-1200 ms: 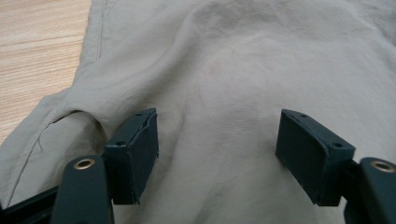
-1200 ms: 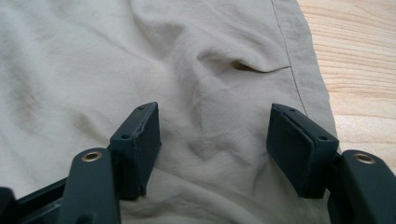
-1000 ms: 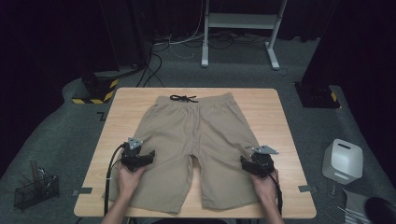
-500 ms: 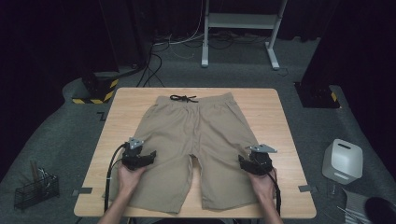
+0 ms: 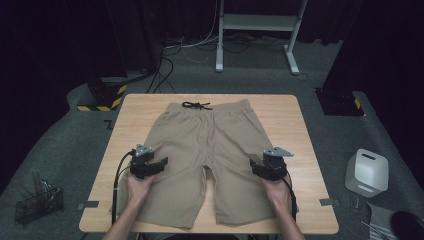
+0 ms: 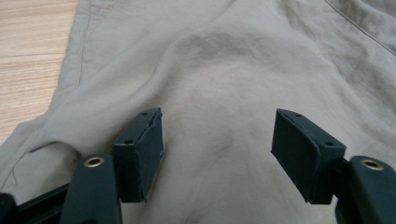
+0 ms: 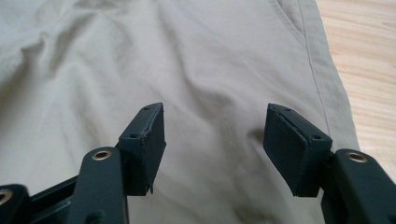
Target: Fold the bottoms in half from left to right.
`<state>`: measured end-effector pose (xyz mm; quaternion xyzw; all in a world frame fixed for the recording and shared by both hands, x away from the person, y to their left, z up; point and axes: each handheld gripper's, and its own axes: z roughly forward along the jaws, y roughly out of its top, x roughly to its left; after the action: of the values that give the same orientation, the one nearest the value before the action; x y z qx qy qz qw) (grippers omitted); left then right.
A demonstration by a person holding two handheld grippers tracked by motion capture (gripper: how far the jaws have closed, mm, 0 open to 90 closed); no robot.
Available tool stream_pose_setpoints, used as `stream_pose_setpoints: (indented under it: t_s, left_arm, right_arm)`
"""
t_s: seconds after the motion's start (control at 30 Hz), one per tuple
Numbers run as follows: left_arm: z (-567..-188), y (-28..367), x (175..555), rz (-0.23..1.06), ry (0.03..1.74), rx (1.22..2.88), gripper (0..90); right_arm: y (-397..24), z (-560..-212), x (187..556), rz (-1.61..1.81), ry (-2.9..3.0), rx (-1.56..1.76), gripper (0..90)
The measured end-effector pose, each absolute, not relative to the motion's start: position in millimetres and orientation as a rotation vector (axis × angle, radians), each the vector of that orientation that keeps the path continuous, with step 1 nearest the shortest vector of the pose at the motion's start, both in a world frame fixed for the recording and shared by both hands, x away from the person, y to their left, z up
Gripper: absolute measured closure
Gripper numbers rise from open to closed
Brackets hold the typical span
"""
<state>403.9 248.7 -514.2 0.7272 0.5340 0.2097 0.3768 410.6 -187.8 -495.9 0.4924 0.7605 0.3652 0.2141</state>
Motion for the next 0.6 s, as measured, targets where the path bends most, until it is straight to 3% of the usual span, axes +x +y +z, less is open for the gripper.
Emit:
stream_pose_setpoints:
  t_s: [0.6]
  left_arm:
    - [-498, 217, 441, 0.494, 1.31, 1.934, 29.0]
  right_arm:
    - [-166, -492, 443, 1.055, 2.117, 1.376, 42.8]
